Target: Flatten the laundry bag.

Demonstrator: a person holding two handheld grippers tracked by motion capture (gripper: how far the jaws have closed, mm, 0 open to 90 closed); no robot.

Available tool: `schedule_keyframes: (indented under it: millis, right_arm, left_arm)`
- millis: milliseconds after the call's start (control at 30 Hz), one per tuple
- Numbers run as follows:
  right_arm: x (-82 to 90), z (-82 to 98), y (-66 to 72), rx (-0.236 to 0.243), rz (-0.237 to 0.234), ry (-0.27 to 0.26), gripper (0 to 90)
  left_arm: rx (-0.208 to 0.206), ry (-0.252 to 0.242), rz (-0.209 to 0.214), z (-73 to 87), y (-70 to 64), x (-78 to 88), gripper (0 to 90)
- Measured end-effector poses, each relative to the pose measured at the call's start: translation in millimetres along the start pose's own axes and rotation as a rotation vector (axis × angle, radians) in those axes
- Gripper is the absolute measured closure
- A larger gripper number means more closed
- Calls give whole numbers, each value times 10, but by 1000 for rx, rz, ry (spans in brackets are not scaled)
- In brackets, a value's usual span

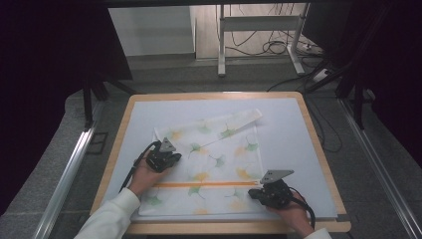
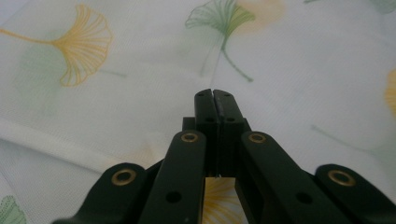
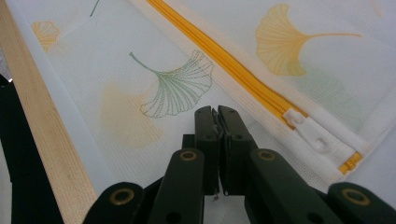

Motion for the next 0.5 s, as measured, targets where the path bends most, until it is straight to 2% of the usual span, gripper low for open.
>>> schedule_keyframes:
  millis: [100,300,367,500]
  right_arm:
    - [0,0,2,-1,3,0,861]
    - [-1,1,-2,-2,0,-1,861]
    - [-1,1,-3,-3,0,-2,862]
    - [0,2,-2,-2,-1,-2,861]
  left_arm:
    - [-2,-1,-23,-13,48,-22,900]
    - [32,-16,-23,-41,179,-86,900]
    - [35,-12,-42,-57,244,-107,900]
    - [58,-14,-55,-92,352,-158,900]
Point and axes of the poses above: each handheld gripper's, and its own axes: x roughly backward along the jaws, z roughly out of its underside, y roughly to its left, the point moved 4 cm from there along -x, roughly forward along the jaws, and after that the axes turned 2 degrees about -x, right-handed, at the moved point
